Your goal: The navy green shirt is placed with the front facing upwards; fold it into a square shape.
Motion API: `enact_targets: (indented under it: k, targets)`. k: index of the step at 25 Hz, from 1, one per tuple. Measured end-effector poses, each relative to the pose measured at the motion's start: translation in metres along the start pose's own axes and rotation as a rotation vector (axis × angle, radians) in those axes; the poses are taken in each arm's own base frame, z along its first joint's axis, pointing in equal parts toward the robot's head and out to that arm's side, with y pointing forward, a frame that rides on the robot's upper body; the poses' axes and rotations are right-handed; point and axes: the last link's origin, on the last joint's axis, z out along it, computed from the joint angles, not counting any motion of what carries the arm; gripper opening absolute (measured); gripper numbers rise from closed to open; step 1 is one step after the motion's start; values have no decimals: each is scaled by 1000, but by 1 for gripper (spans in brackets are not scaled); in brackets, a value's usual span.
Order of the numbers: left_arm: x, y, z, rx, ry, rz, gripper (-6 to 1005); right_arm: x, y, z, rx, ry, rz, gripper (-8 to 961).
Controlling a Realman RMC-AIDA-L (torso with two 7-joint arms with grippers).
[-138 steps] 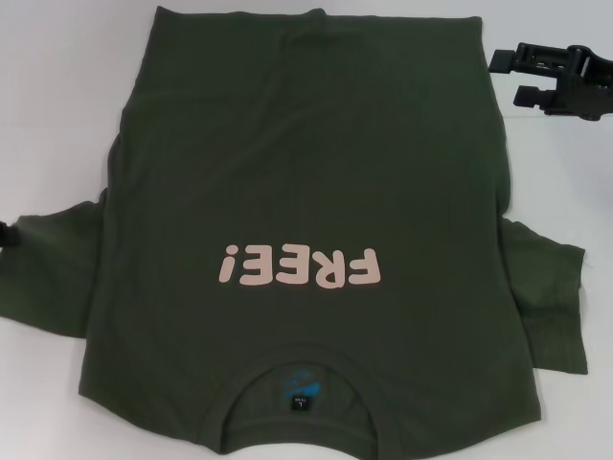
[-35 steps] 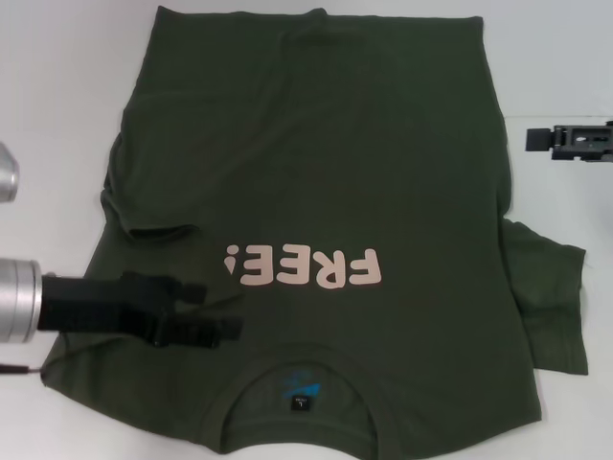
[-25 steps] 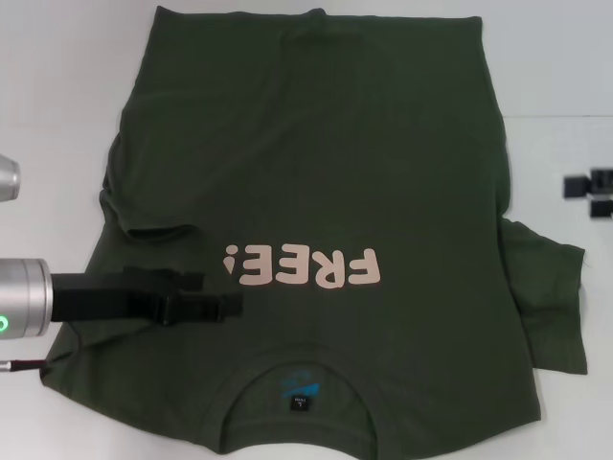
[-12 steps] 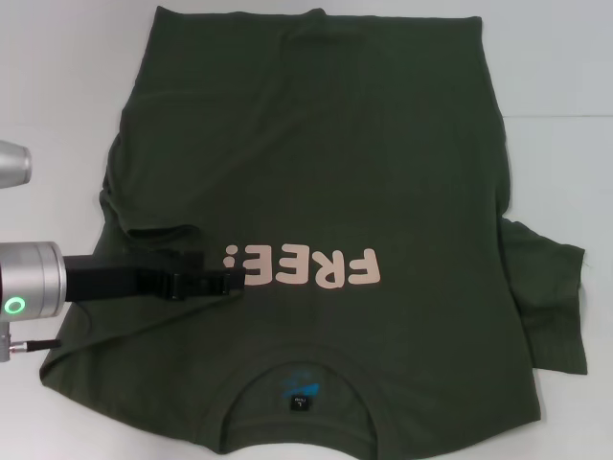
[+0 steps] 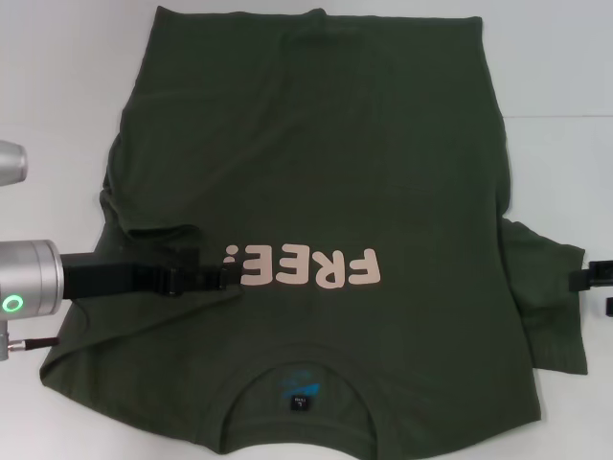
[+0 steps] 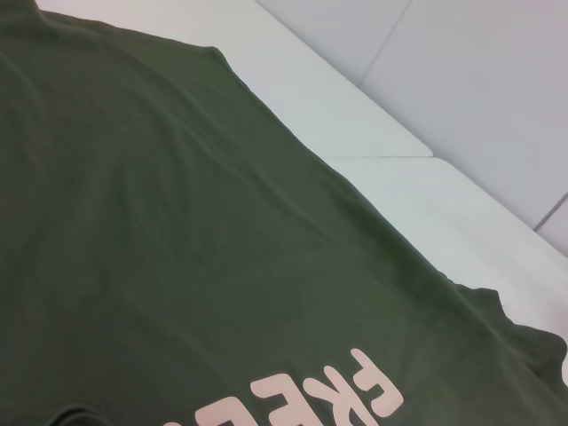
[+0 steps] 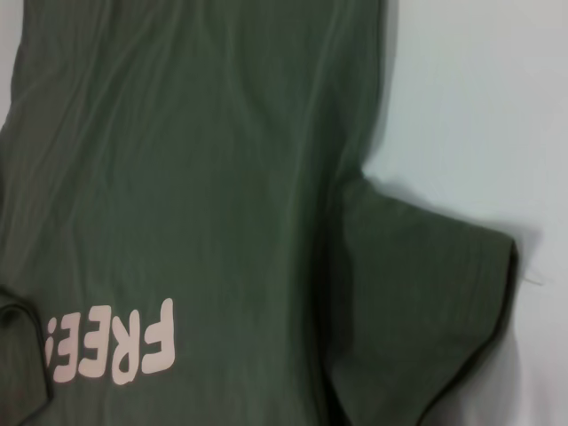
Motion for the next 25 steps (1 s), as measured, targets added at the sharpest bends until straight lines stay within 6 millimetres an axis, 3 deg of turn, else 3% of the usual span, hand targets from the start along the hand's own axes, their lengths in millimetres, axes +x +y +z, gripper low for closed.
enact_targets:
  k: [4, 25]
  targets:
    - [0, -1, -1, 4, 9, -9, 904, 3, 0, 12, 1, -7, 11, 905]
    - [-1, -4, -4, 7, 48, -44, 904, -3, 20, 36, -11, 10, -32, 904]
